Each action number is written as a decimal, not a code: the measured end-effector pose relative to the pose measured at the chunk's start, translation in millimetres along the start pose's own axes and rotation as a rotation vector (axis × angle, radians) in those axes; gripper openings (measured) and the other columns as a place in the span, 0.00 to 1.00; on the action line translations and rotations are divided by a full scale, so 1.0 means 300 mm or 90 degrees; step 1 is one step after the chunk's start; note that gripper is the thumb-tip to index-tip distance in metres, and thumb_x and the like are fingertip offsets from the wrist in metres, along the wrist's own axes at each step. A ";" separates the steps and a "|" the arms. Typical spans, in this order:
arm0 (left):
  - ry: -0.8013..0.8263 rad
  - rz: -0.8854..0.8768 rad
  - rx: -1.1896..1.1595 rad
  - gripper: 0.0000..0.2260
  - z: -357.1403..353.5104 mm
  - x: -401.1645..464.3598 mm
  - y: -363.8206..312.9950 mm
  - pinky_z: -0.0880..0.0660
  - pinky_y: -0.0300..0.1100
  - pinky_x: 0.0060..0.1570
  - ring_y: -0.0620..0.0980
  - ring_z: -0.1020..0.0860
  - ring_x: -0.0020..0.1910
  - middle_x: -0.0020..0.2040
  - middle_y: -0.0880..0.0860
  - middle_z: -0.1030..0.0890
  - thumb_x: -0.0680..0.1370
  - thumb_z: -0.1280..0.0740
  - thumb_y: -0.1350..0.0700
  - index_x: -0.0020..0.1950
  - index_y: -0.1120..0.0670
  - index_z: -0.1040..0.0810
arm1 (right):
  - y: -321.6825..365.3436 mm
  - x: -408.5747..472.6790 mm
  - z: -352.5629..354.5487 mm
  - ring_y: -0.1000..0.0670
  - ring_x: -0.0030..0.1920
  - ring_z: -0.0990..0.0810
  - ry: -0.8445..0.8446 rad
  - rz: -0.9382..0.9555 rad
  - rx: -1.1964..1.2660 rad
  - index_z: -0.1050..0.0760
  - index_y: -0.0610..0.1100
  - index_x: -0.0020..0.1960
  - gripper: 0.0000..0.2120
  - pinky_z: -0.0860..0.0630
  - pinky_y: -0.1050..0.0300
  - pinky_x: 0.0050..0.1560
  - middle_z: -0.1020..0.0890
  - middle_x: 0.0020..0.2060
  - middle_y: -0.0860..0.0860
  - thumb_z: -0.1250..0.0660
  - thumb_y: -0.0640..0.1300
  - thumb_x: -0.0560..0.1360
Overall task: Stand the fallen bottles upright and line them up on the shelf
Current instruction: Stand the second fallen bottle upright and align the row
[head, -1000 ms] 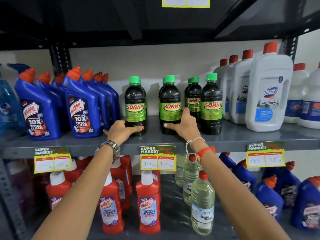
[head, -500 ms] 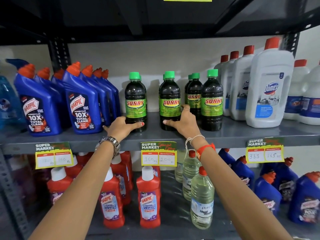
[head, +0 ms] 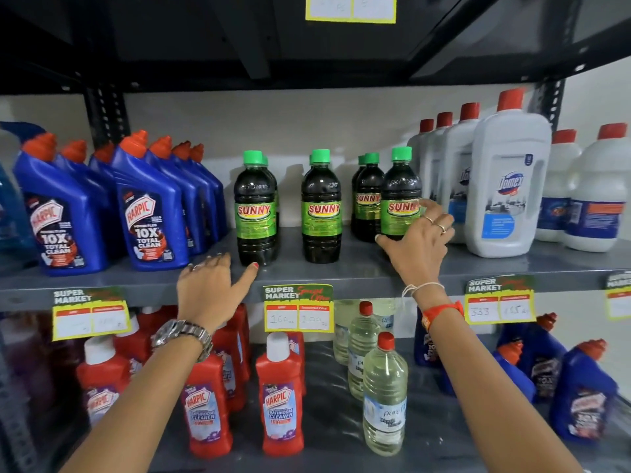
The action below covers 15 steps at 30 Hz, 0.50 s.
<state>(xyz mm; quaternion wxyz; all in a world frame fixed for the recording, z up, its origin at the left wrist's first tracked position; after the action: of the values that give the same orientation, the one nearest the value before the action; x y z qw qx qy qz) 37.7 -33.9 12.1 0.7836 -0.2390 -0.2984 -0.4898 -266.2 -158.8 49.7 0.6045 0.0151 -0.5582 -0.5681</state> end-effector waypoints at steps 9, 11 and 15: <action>0.019 -0.053 0.048 0.23 -0.009 0.004 -0.012 0.34 0.43 0.36 0.54 0.19 0.44 0.45 0.54 0.17 0.76 0.48 0.40 0.45 0.55 0.22 | -0.062 0.048 -0.057 0.39 0.66 0.28 0.192 0.006 0.116 0.38 0.34 0.66 0.38 0.29 0.47 0.64 0.24 0.62 0.38 0.22 0.45 0.65; 0.014 -0.057 0.046 0.23 -0.008 0.005 -0.016 0.33 0.43 0.36 0.55 0.19 0.44 0.45 0.54 0.17 0.76 0.48 0.40 0.45 0.55 0.22 | -0.050 0.047 -0.062 0.39 0.65 0.27 0.200 0.015 0.117 0.37 0.34 0.64 0.36 0.28 0.47 0.63 0.23 0.61 0.39 0.22 0.45 0.65; 0.021 -0.061 0.043 0.23 -0.007 0.003 -0.017 0.32 0.42 0.36 0.54 0.19 0.43 0.45 0.53 0.17 0.77 0.48 0.40 0.46 0.56 0.21 | -0.031 0.053 -0.088 0.39 0.63 0.25 0.228 0.015 0.125 0.37 0.35 0.62 0.36 0.28 0.46 0.63 0.22 0.60 0.39 0.21 0.46 0.63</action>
<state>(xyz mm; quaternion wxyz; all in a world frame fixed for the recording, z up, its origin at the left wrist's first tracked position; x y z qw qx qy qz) 33.8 -37.9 11.7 0.7717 -0.1897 -0.3129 -0.5201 -258.3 -189.5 44.1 0.6964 0.1685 -0.4946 -0.4920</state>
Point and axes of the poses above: each hand's wrist, its own x-axis towards the middle knuckle, its own z-axis out of the back of the hand, y = z × x, the point moved 7 cm from there along x, towards the middle knuckle
